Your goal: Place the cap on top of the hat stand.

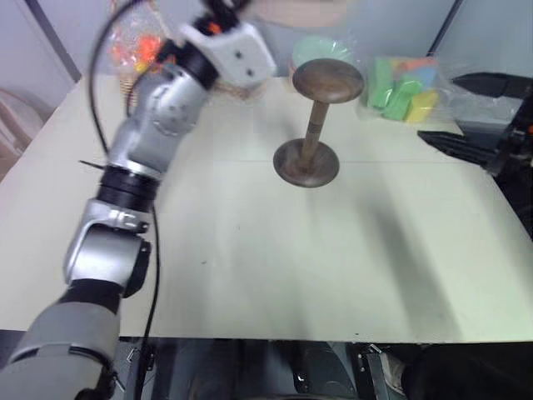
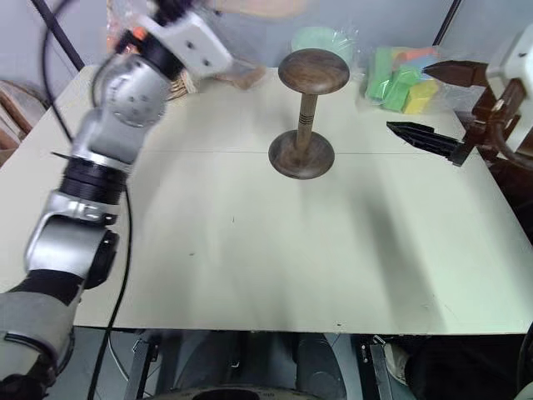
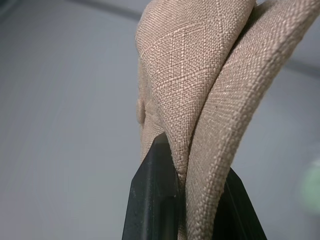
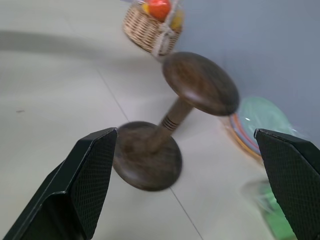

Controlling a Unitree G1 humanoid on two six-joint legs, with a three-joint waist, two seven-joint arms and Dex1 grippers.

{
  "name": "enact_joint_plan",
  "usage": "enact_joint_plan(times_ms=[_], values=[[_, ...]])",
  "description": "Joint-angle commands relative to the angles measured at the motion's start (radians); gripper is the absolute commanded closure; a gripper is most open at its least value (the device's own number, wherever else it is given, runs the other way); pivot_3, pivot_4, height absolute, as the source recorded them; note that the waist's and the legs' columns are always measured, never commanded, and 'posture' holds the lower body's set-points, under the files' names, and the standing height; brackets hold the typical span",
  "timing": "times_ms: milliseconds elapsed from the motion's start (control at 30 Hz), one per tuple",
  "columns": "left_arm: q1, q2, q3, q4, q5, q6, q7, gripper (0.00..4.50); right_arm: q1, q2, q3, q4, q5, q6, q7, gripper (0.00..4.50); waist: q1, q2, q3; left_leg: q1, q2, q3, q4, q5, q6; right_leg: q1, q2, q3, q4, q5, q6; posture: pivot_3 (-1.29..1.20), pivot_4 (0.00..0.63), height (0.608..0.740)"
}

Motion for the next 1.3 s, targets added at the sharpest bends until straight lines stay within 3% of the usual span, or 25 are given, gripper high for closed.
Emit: enact_joint_plan(times_ms=[33, 400, 500, 700, 733, 933, 1033, 1167, 1300], values=[[0.008, 0.007, -0.027, 0.025, 0.034, -0.043, -0.019, 4.47, 0.033, -0.011, -0.075, -0.073, 0.028, 0.027, -0.023, 0.0, -0.012, 0.0, 0.0, 0.0, 0.0, 0.0, 0.0, 0.0, 0.0, 0.0, 0.0, 0.0, 0.0, 0.0, 0.0, 0.0, 0.15, 0.74], [0.114, -0.016, -0.141, 0.008, 0.181, -0.071, -0.02, 4.47, 0.119, 0.01, -0.129, -0.168, 0.072, 0.074, -0.08, 0.0, -0.01, 0.0, 0.0, -0.001, 0.0, 0.001, 0.001, 0.0, 0.0, -0.002, 0.0, 0.001, 0.003, 0.0, 0.0, 0.0, 0.15, 0.74], [0.144, -0.021, -0.138, -0.022, 0.172, -0.062, -0.043, 3.34, 0.139, 0.008, -0.119, -0.167, 0.051, 0.058, -0.091, 0.0, -0.01, 0.0, 0.0, -0.001, 0.0, 0.0, 0.001, 0.0, 0.0, -0.002, 0.0, 0.001, 0.004, 0.0, 0.0, 0.0, 0.15, 0.74], [0.205, 0.001, -0.091, -0.085, 0.13, -0.022, -0.074, 0.39, 0.176, 0.014, -0.074, -0.176, -0.005, 0.011, -0.118, 0.0, -0.012, 0.0, 0.0, 0.0, 0.0, 0.0, 0.001, 0.0, 0.0, -0.002, 0.0, 0.001, 0.004, 0.0, 0.0, 0.0, 0.15, 0.74], [0.225, 0.011, -0.074, -0.102, 0.099, -0.01, -0.1, 0.04, 0.184, 0.015, -0.063, -0.179, -0.019, 0.001, -0.125, 0.0, -0.014, 0.001, 0.0, 0.0, 0.001, 0.001, 0.001, 0.0, 0.0, -0.002, 0.0, 0.001, 0.004, 0.0, 0.0, 0.0, 0.15, 0.74], [0.42, 0.127, 0.036, -0.304, -0.181, 0.062, -0.36, 0.04, 0.265, 0.023, 0.027, -0.219, -0.155, -0.087, -0.17, 0.0, -0.018, 0.001, 0.0, 0.002, 0.004, 0.001, 0.001, 0.0, 0.0, -0.002, 0.001, 0.002, 0.006, 0.0, 0.0, 0.0, 0.15, 0.74], [0.547, 0.209, 0.095, -0.428, -0.39, 0.172, -0.539, 0.04, 0.272, 0.049, 0.091, -0.266, -0.21, -0.103, -0.225, 0.0, -0.017, 0.001, 0.0, 0.002, 0.005, 0.002, 0.001, 0.0, 0.0, -0.002, 0.0, 0.003, 0.006, 0.0, 0.0, 0.0, 0.15, 0.74], [0.631, 0.352, 0.237, -0.583, -0.808, 0.604, -0.834, 0.04, 0.264, 0.142, 0.238, -0.351, -0.33, -0.128, -0.352, 0.0, -0.014, 0.0, 0.0, 0.003, 0.005, 0.001, 0.002, 0.0, 0.0, -0.001, 0.001, 0.002, 0.007, -0.001, 0.0, 0.0, 0.15, 0.74], [0.58, 0.54, 0.352, -0.574, -1.117, 0.98, -1.103, 0.04, 0.234, 0.3, 0.423, -0.384, -0.553, -0.155, -0.563, 0.0, -0.02, -0.001, 0.001, 0.004, 0.005, 0.0, 0.002, 0.0, 0.0, 0.0, 0.001, 0.002, 0.008, -0.001, -0.001, 0.0, 0.15, 0.74]])
